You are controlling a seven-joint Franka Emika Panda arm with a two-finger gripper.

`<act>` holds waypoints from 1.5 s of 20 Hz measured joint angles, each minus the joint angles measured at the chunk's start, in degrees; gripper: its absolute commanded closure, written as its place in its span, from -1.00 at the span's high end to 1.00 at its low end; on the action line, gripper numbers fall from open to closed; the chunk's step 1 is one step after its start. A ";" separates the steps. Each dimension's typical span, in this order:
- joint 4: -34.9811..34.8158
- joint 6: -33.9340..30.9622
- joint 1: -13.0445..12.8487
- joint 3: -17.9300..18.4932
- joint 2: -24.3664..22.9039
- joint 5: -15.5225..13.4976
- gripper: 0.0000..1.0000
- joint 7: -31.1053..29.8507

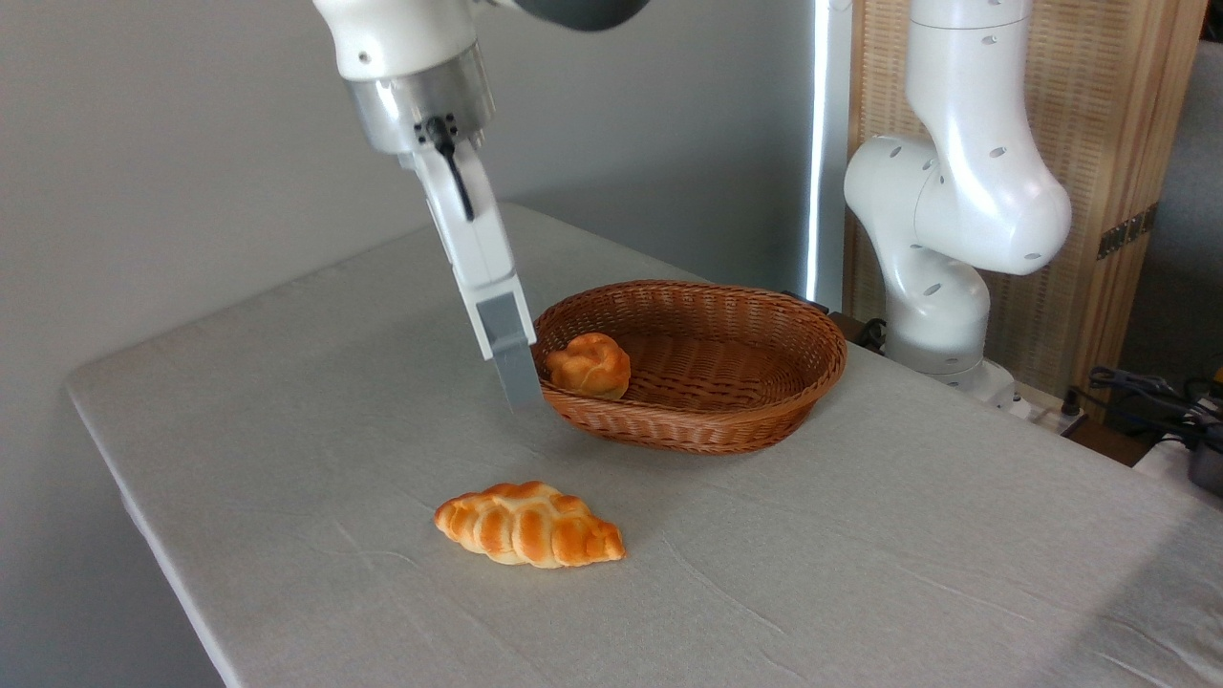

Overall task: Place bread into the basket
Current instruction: 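Lower the open gripper down onto the braided bread roll on the table, then close the gripper around the middle of the braided roll, then lift the braided roll and carry it over the wicker basket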

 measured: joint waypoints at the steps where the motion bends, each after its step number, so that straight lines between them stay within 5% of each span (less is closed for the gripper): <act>1: -0.94 0.81 -0.06 -0.41 0.04 0.36 1.00 1.34; 8: -14.47 18.04 -0.46 -2.93 0.43 3.73 1.00 13.62; 13: -21.43 26.64 -0.50 -3.97 0.62 10.26 1.00 14.48; 18: -24.60 31.80 -0.56 -4.18 1.16 12.59 0.95 14.76; 21: -24.59 31.82 -0.72 -4.37 1.75 12.63 -0.06 14.81; 22: -24.59 31.82 -0.72 -4.68 1.88 12.64 -0.20 14.82; 24: -24.60 31.82 -0.72 -5.33 2.11 12.77 -0.37 14.82; 30: -24.75 31.64 -0.83 -6.02 2.32 12.79 -0.45 15.11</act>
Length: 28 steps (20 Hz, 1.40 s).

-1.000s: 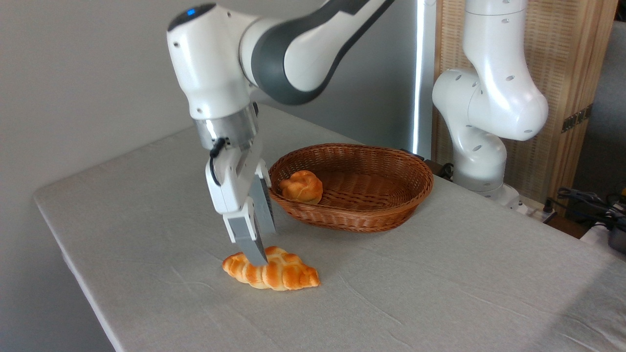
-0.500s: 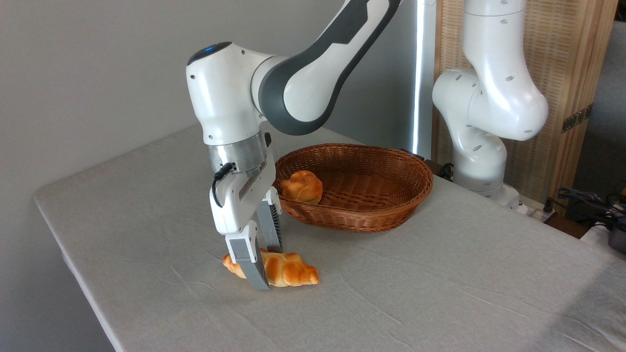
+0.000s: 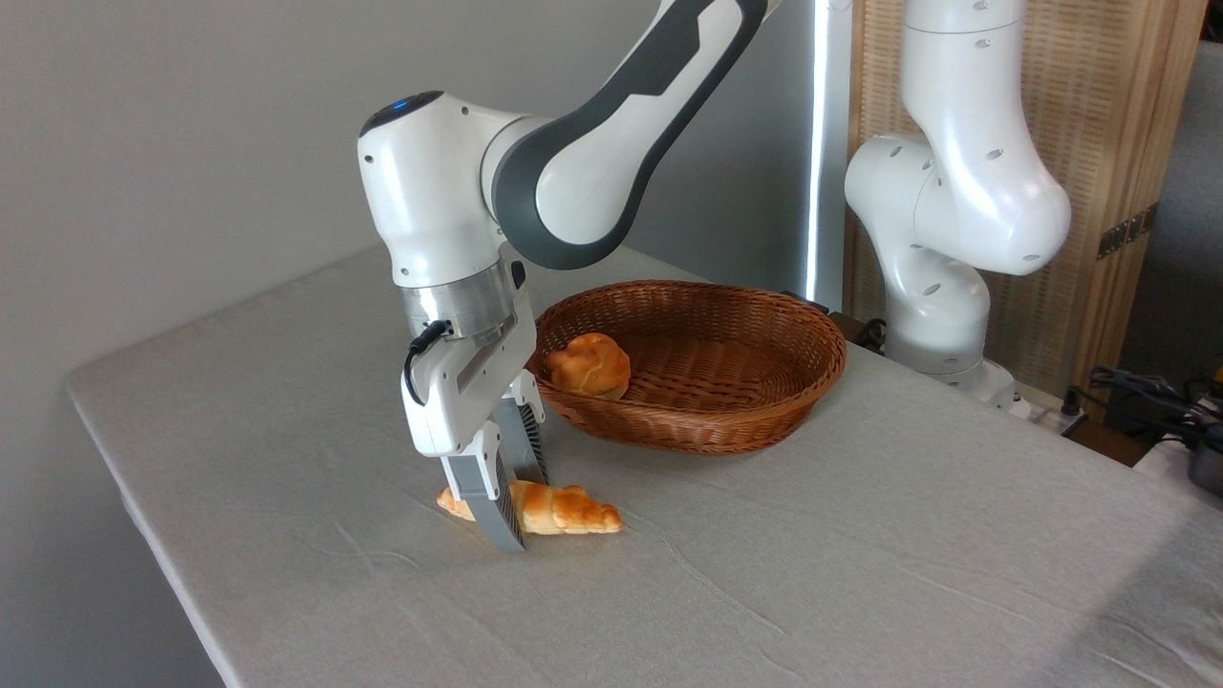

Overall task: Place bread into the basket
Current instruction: 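Lift the braided roll and carry it over the wicker basket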

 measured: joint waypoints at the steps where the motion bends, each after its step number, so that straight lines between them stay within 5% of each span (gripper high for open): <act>1: -0.01 0.00 -0.01 -0.01 0.00 0.00 -0.45 0.02; 14: -0.02 -0.02 -0.03 -0.02 -0.23 -0.67 -0.46 -0.13; 19: 0.51 0.35 0.69 0.74 -0.72 -5.43 -0.45 -0.28; 22: 3.79 -0.24 0.98 3.18 -1.22 -11.98 -0.42 -0.44; 24: 7.20 -6.12 1.12 6.13 -2.68 -16.78 -0.39 -0.36; 28: 13.59 -25.37 1.32 11.81 -7.13 -22.00 -0.34 -1.74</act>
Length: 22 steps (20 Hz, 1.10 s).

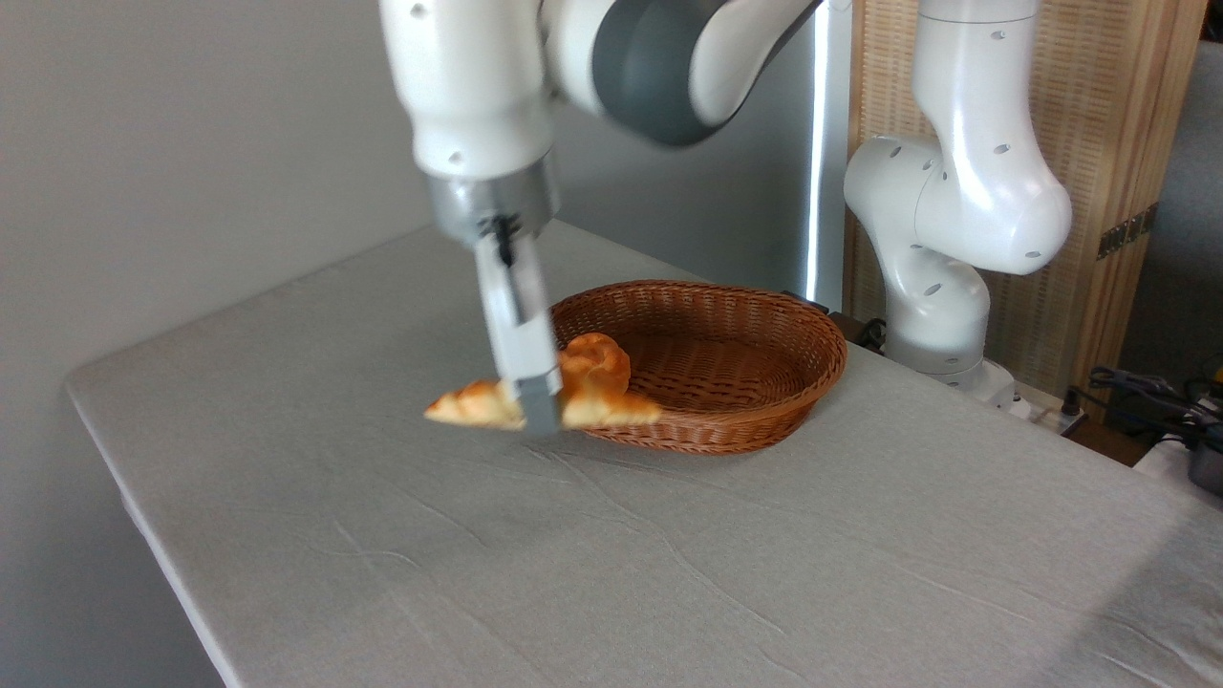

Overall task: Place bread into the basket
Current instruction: 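Lift the braided roll and carry it over the wicker basket, then lower the roll into the basket beside the round roll and release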

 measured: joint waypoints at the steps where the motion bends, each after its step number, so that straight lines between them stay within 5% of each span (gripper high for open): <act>1: 0.51 -4.25 0.03 1.14 -1.38 -1.05 -0.34 -1.60; 5: -0.13 -13.77 -0.39 2.03 -4.76 -2.15 -0.10 -14.07; 8: -4.89 -14.50 -3.07 1.82 -6.63 -2.40 -0.09 -24.56; 11: -11.85 -14.39 -4.40 1.70 -10.58 -3.03 0.14 -31.00; 13: -16.56 -14.36 -4.42 1.75 -13.88 -3.03 0.73 -32.47; 15: -19.98 -14.29 -4.88 1.75 -15.80 -2.75 0.96 -32.52; 22: -23.70 -13.81 -7.04 1.74 -16.07 -2.13 1.00 -32.62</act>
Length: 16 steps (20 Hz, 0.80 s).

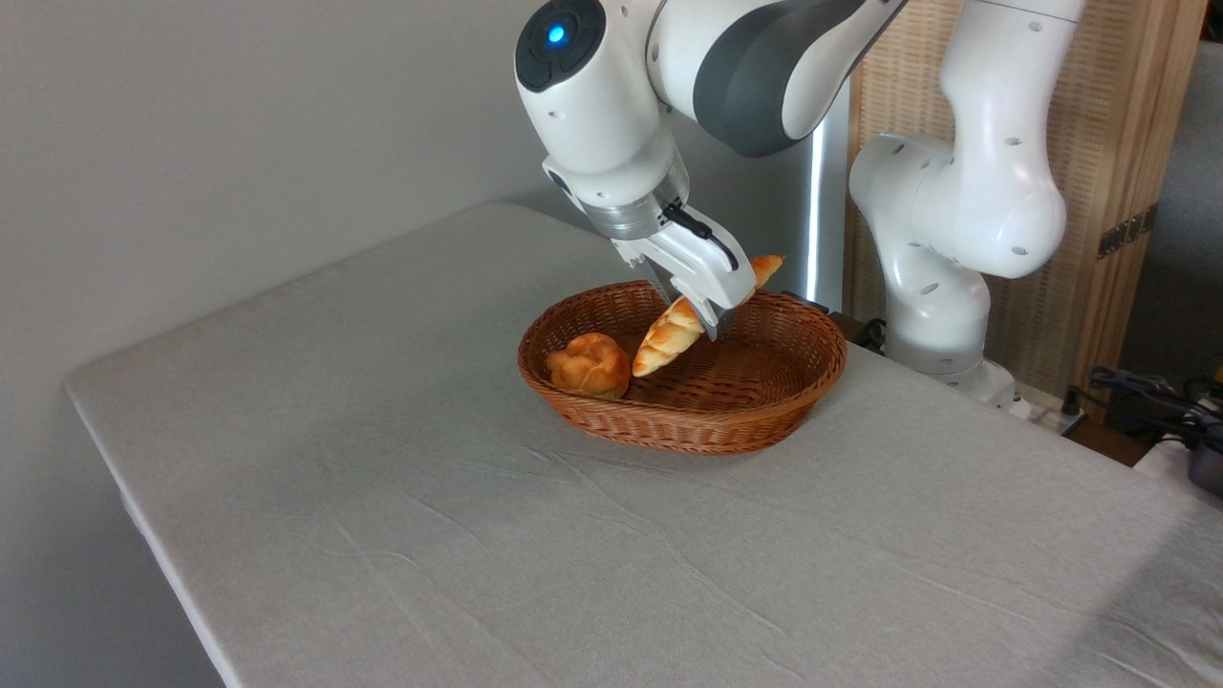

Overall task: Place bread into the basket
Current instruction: 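Lower the roll into the basket beside the round roll and release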

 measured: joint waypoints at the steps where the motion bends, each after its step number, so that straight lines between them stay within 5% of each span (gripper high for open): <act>1: 0.00 0.00 0.00 0.00 0.00 0.03 1.00 0.00; 16: -0.10 0.00 -0.15 0.00 0.09 4.39 1.00 0.01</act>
